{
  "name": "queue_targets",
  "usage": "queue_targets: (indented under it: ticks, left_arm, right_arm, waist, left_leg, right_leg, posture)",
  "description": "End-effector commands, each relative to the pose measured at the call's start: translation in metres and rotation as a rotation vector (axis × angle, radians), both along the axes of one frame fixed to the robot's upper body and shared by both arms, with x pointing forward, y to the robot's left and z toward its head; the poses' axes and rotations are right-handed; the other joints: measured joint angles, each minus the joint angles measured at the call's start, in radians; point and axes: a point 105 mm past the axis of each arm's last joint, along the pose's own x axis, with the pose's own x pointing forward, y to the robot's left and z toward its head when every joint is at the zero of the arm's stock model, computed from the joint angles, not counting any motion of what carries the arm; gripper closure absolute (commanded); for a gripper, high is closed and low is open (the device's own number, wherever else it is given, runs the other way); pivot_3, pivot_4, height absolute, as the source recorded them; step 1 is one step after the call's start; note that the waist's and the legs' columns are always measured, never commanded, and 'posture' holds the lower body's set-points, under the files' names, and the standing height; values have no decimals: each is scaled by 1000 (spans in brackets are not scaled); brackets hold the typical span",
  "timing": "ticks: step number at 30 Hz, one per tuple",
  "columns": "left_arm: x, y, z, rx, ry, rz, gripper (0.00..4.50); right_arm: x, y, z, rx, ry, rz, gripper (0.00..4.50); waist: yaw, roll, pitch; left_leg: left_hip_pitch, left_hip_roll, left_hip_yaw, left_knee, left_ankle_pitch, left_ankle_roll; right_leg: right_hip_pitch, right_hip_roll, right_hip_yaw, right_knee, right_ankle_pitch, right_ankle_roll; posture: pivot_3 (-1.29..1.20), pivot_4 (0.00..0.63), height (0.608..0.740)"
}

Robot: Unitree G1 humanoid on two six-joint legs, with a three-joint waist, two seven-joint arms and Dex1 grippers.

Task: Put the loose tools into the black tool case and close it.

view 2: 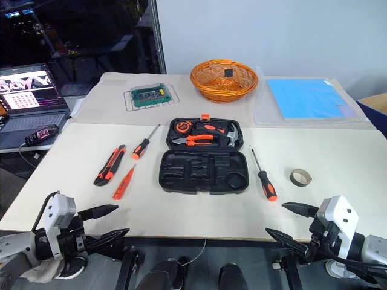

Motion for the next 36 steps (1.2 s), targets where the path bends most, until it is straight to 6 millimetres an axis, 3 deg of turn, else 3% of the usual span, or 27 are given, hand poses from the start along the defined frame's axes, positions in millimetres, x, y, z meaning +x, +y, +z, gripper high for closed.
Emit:
queue_targets:
  ticks: [1, 7, 9, 12, 16, 18, 25, 28, 35, 36]
  left_arm:
    - [9, -1, 11, -29, -76, 34, 0]
    - [44, 2, 30, -152, -116, 266, 0]
    - [67, 7, 40, -165, -112, 386, 0]
    - [103, 11, 48, -52, -48, 530, 0]
    - [137, 3, 59, 34, -16, 558, 0]
    - [160, -5, 55, 139, 31, 549, 0]
    - [223, -16, 47, 216, 79, 569, 0]
    - [237, -22, 35, 249, 112, 526, 720]
    - [244, -30, 28, 269, 148, 454, 3403]
    - [245, -28, 29, 273, 139, 453, 3628]
  right_arm:
    - [3, 1, 6, 13, -76, 6, 97]
    - [17, 23, 29, 143, -220, 22, 97]
    - [22, 37, 48, 175, -304, 65, 97]
    - [23, 56, 65, 174, -351, 145, 97]
    - [25, 62, 71, 157, -329, 161, 97]
    - [27, 60, 71, 127, -331, 129, 97]
    - [23, 66, 75, 133, -373, 39, 97]
    - [18, 69, 74, 134, -384, -5, 0]
    - [12, 67, 70, 119, -380, -51, 0]
    - [13, 66, 70, 117, -380, -53, 0]
  waist:
    - [1, 0, 0]
    - [7, 0, 0]
    - [7, 0, 0]
    - [15, -1, 1]
    - [25, -3, 1]
    - [33, -4, 1]
    - [36, -5, 2]
    - [36, -6, 2]
    - [31, -9, 4]
    - [32, -9, 4]
  left_leg:
    - [0, 0, 0, 0, 0, 0]
    - [1, 0, -3, 5, -2, 4]
    - [1, 0, -3, 7, -3, 5]
    - [2, 0, -5, 11, -3, 5]
    - [12, 0, -6, 11, -3, 5]
    - [12, 0, -6, 11, -3, 5]
    - [10, -2, -4, 7, -3, 5]
    - [8, -3, -4, 7, -3, 5]
    - [7, -3, -3, 8, -5, 7]
    - [7, -3, -3, 9, -5, 7]
  right_leg:
    - [0, 0, 0, 0, 0, 0]
    - [2, 6, -11, -8, 2, 4]
    - [4, 9, -10, -9, 5, 10]
    - [7, 13, -10, -7, 9, 14]
    - [19, 15, -10, -9, 9, 12]
    - [18, 15, -9, -10, 7, 8]
    - [16, 16, -8, -11, 10, 12]
    - [16, 16, -8, -11, 13, 7]
    - [16, 16, -8, -14, 11, 12]
    - [16, 16, -8, -14, 10, 13]
  posture:
    - [0, 150, 740]
    - [0, 150, 740]
    - [0, 150, 740]
    - [0, 150, 740]
    - [0, 150, 740]
    - [0, 150, 740]
    - [0, 150, 740]
    - [0, 150, 740]
    - [0, 150, 740]
    - [0, 150, 740]
